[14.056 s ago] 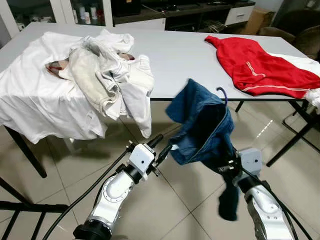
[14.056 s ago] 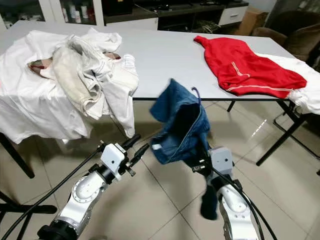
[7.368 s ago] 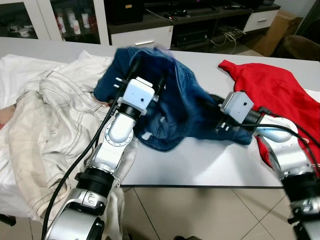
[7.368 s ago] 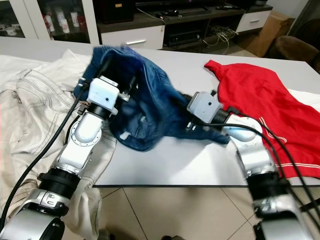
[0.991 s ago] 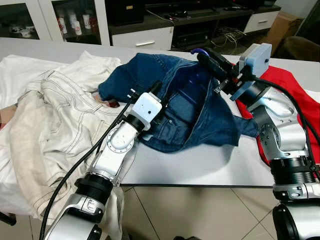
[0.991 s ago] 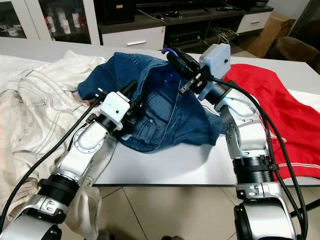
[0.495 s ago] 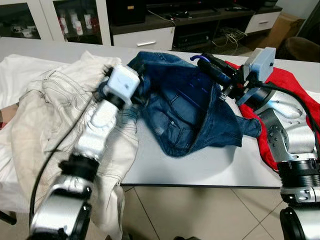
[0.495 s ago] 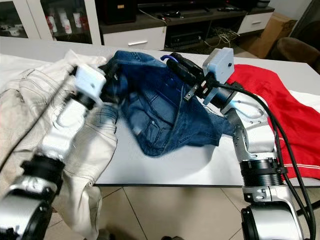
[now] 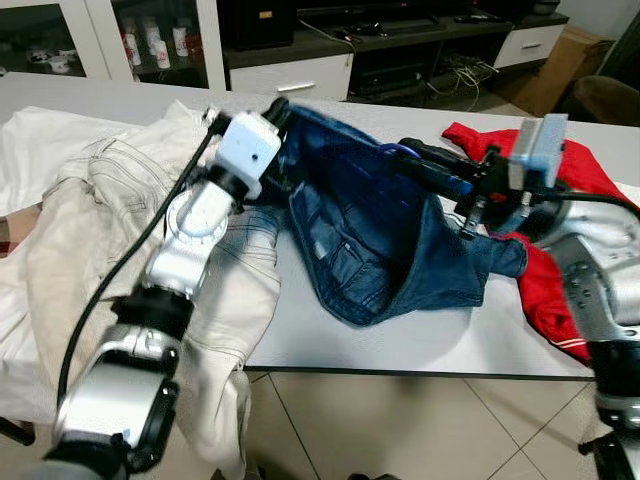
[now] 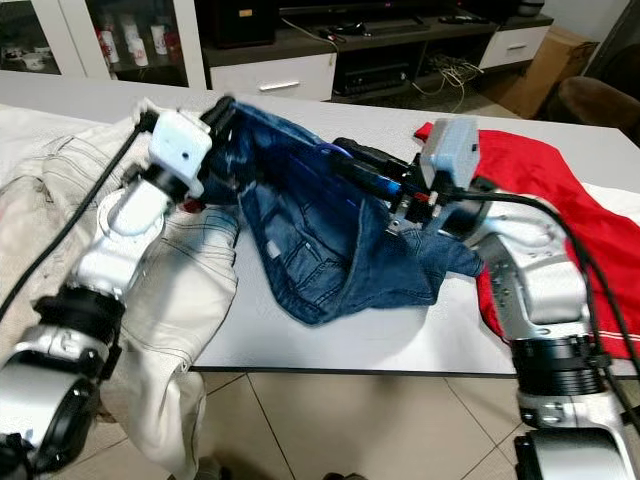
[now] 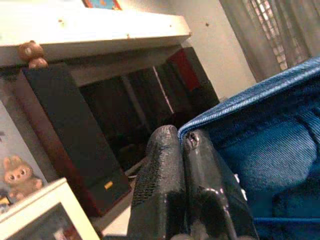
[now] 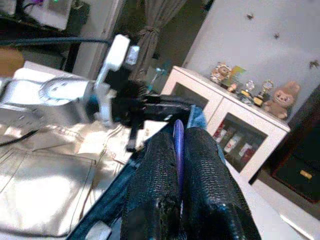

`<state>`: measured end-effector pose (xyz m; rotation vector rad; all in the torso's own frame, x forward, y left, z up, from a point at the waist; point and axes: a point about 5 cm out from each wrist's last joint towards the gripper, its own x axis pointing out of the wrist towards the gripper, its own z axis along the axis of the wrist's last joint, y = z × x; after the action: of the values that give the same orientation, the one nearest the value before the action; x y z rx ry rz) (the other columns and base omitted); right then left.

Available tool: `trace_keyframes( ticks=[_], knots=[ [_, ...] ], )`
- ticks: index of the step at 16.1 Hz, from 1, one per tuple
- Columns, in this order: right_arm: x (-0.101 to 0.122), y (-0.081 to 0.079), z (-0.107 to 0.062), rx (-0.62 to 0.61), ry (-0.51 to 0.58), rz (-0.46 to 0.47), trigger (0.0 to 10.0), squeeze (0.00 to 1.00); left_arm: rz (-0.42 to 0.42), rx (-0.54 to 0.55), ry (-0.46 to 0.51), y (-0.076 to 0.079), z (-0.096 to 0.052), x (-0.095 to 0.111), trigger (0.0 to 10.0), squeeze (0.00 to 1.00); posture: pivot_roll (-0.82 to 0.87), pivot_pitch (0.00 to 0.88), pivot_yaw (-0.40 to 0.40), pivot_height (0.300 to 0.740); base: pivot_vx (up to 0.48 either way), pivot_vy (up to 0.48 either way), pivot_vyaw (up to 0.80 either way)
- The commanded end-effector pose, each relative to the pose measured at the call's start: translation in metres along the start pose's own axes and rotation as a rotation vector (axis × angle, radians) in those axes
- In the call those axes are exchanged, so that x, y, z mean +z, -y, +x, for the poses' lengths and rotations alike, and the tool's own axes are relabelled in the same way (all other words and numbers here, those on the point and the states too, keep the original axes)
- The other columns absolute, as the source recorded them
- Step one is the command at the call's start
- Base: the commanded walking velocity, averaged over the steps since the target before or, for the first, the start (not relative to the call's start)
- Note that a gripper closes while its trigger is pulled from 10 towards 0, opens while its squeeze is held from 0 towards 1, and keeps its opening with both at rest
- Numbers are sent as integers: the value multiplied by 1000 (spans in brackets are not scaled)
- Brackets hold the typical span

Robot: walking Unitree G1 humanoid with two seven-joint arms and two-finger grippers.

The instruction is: Hang hanger

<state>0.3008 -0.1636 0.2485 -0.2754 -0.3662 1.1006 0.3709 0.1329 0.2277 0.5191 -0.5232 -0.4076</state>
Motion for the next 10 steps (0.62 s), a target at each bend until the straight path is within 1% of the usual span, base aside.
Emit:
trace_keyframes(
  ticks=[1, 2, 3, 4, 5, 7, 8, 10],
  knots=[
    [2, -2, -7, 46, -47, -55, 0, 0, 16, 121, -54, -36, -5, -6, 0, 0, 157, 0, -75, 740, 0, 0, 0],
    [1, -5, -5, 62, -63, -67, 0, 0, 21, 124, -38, -40, -2, -3, 0, 0, 155, 0, -76, 740, 0, 0, 0],
    [-3, -8, -3, 78, -99, -98, 0, 0, 24, 125, -18, -43, 1, 2, 0, 0, 154, 0, -77, 740, 0, 0, 0],
    [-9, -12, -1, 106, -155, -151, 0, 0, 30, 126, -1, -45, 5, 6, 0, 0, 154, 0, -77, 740, 0, 0, 0],
    [-11, -15, -1, 127, -176, -176, 0, 0, 37, 127, 6, -47, 8, 8, 0, 0, 155, 0, -80, 740, 0, 0, 0],
    [-2, -16, 3, 134, -128, -171, 0, 0, 69, 115, -4, -48, 11, 8, 0, 0, 157, 0, -82, 740, 0, 0, 0],
    [11, -13, 4, 121, -61, -157, 0, 0, 81, 111, -20, -49, 11, 5, 0, 0, 156, 0, -81, 740, 0, 0, 0],
    [22, -7, 4, 98, 6, -140, 0, 0, 72, 117, -59, -51, 8, -2, 0, 0, 156, 0, -81, 740, 0, 0, 0]
  ],
)
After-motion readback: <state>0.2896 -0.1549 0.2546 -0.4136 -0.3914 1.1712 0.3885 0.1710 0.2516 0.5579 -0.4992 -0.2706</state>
